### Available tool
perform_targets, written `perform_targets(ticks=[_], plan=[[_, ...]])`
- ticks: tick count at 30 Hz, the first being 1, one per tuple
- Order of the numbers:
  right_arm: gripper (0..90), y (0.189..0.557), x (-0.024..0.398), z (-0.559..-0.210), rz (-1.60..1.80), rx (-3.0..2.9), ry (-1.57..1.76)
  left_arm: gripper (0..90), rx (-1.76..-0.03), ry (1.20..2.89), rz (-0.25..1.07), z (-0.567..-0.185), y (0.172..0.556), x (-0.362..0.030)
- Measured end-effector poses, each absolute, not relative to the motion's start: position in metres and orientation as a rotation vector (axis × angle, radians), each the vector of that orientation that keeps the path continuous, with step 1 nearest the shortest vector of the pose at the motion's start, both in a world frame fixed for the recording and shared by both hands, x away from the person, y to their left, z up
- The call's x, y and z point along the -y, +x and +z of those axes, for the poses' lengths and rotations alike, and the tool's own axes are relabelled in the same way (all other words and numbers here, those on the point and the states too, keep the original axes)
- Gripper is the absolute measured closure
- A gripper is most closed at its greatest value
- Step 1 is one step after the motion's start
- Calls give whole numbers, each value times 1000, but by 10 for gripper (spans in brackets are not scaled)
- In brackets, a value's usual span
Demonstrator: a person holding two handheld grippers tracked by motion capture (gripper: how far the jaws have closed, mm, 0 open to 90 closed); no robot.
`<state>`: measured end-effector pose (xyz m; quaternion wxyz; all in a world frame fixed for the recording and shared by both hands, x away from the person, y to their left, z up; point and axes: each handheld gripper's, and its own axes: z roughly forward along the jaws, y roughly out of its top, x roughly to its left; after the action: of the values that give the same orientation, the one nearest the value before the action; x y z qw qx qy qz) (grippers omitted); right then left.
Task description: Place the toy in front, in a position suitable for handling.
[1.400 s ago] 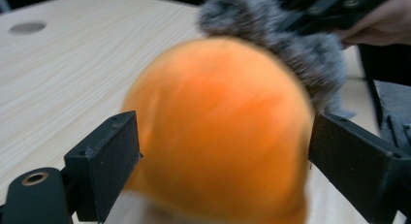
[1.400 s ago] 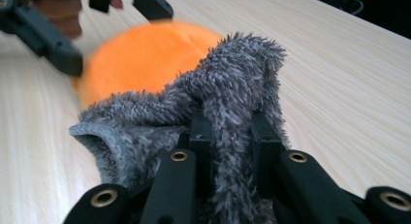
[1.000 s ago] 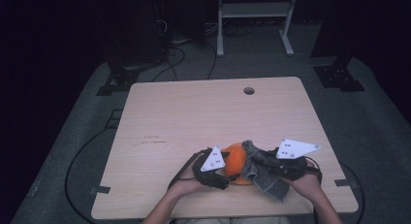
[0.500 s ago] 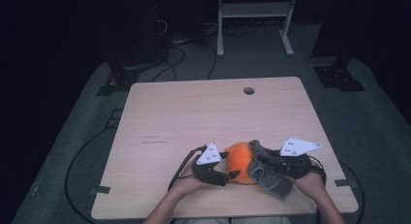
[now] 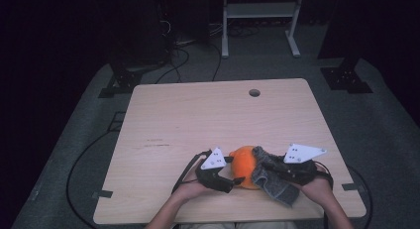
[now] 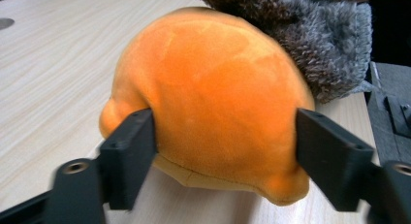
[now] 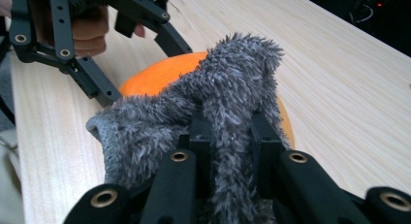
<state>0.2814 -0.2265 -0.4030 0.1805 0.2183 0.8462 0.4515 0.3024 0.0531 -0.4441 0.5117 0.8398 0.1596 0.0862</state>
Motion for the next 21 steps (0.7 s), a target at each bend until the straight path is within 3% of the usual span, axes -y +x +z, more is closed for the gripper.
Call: perform_targets(ticks=[7,11,17,21], plan=[[754,265,199,-382,1274,-2417,457,303,-309,2032,286,-433,291,-41],[755,270,205,-391,1280,-2438,492,194,-316,2027,238,-438,293,-44],[755,272,217,-388,1288,-2418,537,283,-309,2014,285,-433,291,-36],[756,264,205,-380,1382,-2442,476,281,-270,2015,311,-431,287,-32]])
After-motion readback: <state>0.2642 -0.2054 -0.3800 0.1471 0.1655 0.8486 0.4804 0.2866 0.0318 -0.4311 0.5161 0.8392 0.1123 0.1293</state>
